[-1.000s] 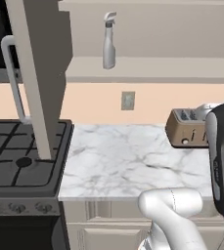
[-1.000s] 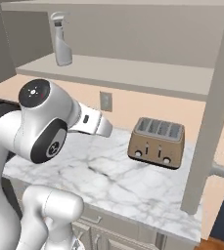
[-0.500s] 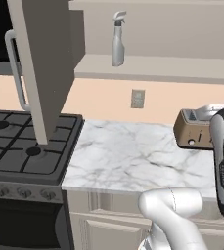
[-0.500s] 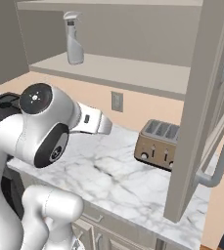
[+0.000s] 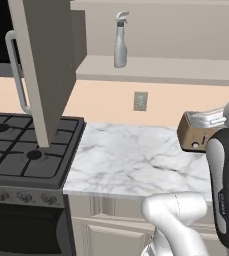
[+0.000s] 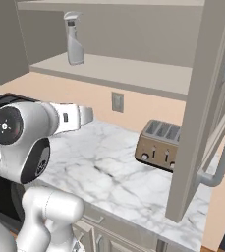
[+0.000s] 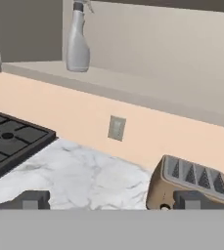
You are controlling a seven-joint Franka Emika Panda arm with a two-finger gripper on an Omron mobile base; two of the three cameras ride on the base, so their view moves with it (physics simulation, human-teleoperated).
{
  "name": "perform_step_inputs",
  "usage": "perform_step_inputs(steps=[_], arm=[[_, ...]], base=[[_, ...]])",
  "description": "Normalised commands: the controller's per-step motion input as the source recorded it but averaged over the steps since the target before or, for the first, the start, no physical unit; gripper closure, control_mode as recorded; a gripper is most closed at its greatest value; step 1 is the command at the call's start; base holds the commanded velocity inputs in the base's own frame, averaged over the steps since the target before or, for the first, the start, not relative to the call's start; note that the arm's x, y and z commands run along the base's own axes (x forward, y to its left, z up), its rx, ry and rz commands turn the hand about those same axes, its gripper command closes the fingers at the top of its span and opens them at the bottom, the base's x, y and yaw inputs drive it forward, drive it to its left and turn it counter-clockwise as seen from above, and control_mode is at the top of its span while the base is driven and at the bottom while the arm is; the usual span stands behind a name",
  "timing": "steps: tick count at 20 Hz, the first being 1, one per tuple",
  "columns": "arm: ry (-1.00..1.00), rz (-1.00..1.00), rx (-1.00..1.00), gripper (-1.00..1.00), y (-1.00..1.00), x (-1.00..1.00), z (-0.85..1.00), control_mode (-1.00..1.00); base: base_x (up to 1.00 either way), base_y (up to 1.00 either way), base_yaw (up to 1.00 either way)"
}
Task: Move the cutting board and knife to the sink. Then move spray from the cabinet to the counter.
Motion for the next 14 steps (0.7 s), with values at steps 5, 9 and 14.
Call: perform_step_inputs(steps=[5,9,14], arm=[[-0.16,0.04,-0.06,-1.00,0.29,-0.12,0.53,-1.00],[-0.13,0.15,0.00,-1.00,0.03,0.00,0.41,-1.00],[-0.09,0.12,0.00,-1.00,0.09,0.00,0.55,-1.00]], base=[[0.00,0.00,0.00],[0.00,0.00,0.00],[0.00,0.00,0.00]])
